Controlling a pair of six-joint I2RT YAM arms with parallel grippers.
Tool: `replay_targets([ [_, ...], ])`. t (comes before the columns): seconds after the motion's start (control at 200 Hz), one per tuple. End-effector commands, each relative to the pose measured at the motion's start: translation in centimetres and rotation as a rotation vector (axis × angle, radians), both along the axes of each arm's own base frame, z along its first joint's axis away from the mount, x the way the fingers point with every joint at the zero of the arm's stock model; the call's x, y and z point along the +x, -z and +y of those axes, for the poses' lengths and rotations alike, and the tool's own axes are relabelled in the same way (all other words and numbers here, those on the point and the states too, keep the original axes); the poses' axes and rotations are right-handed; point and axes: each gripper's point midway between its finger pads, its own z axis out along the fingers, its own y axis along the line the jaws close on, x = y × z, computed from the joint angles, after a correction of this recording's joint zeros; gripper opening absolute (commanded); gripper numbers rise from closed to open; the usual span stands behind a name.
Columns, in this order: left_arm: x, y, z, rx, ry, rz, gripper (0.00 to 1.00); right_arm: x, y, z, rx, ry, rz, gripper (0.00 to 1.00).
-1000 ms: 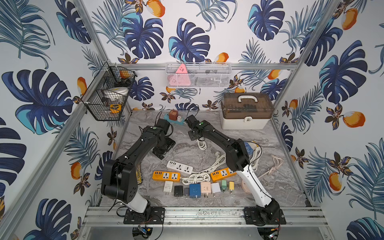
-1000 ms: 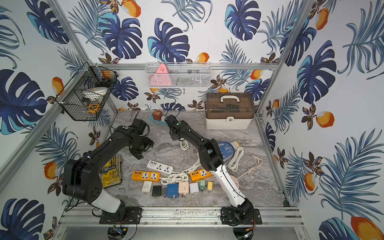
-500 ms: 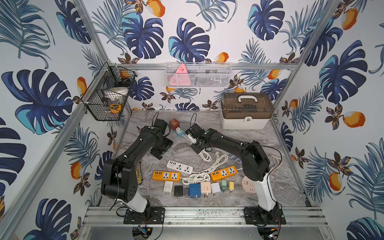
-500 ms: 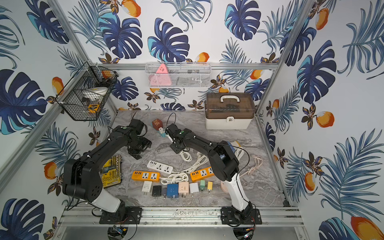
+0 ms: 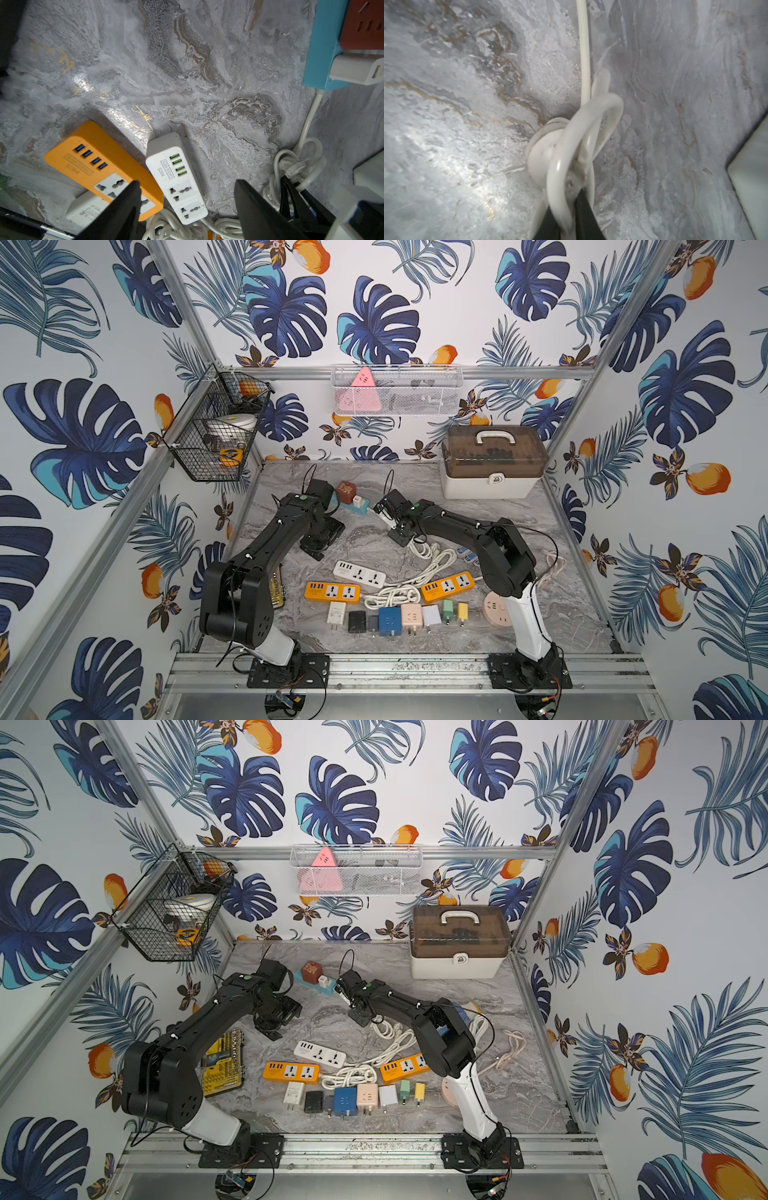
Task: Pull the plug off the socket
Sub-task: Move the socket to the center of the board.
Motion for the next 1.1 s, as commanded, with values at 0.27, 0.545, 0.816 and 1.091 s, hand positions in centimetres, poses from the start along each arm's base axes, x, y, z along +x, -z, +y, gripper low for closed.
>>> replay_targets([
  [0.27, -1.2, 1.3, 0.7, 0.034, 0.008, 0.045, 0.77, 2.1, -3.8, -2.6, -0.1, -0.101, -0.195, 0.08],
  [0.545, -1.3, 2.6, 0.7, 0.039, 0.009, 0.069, 0.76, 1.0, -6.5, -2.1, -0.058, -0.205, -0.228, 0.06],
  [0.816, -1.3, 3.1, 1.1, 0.059, 0.002, 0.081, 0.76, -1.3, -5.7, -5.1, -0.114, -0.226, -0.245, 0.03],
  [1.091, -0.7, 3.9, 0.9, 0.047, -0.027, 0.089, 0.77, -2.6, -4.1, -9.0, -0.2, -0.281, -0.27, 0.11],
])
